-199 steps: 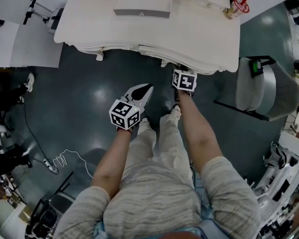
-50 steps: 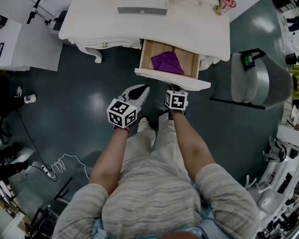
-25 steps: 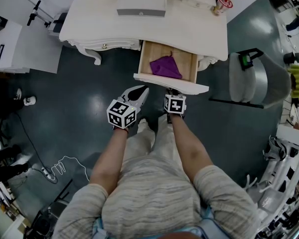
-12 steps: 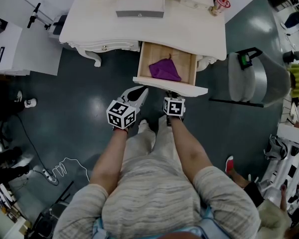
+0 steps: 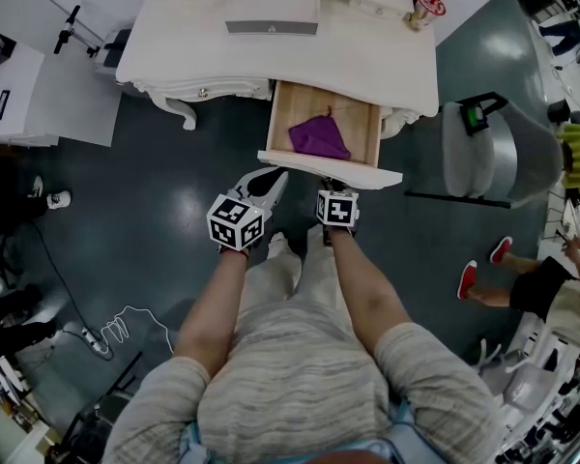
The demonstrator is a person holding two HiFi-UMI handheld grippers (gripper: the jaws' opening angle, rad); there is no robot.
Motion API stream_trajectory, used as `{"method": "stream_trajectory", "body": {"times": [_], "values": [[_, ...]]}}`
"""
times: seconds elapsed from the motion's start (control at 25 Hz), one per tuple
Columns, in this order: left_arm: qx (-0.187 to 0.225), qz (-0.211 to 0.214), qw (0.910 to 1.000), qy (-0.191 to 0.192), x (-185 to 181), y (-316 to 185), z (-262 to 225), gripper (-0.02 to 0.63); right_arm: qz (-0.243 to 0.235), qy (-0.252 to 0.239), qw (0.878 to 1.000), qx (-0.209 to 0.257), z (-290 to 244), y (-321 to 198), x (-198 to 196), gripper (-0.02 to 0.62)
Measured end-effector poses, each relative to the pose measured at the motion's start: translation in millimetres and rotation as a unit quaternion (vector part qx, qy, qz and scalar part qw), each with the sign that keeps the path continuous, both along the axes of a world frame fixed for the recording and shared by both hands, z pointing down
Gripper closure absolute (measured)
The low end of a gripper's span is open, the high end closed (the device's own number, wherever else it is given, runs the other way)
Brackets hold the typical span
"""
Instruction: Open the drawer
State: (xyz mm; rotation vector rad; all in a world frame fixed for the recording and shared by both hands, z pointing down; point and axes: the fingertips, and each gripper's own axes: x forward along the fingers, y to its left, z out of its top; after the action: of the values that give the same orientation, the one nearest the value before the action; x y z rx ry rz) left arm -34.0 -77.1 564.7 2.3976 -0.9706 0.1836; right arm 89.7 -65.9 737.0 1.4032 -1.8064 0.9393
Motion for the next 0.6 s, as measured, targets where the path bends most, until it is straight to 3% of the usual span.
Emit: {"method": "stream_trajectory", "body": {"times": [0.6], "values": [[0.000,0.000,1.0000,-0.007,-4.2,8.7,-0.4,0.578,-0.003,0.009,1.000,0.004,-2.5,0.3,2.0,0.477]]}}
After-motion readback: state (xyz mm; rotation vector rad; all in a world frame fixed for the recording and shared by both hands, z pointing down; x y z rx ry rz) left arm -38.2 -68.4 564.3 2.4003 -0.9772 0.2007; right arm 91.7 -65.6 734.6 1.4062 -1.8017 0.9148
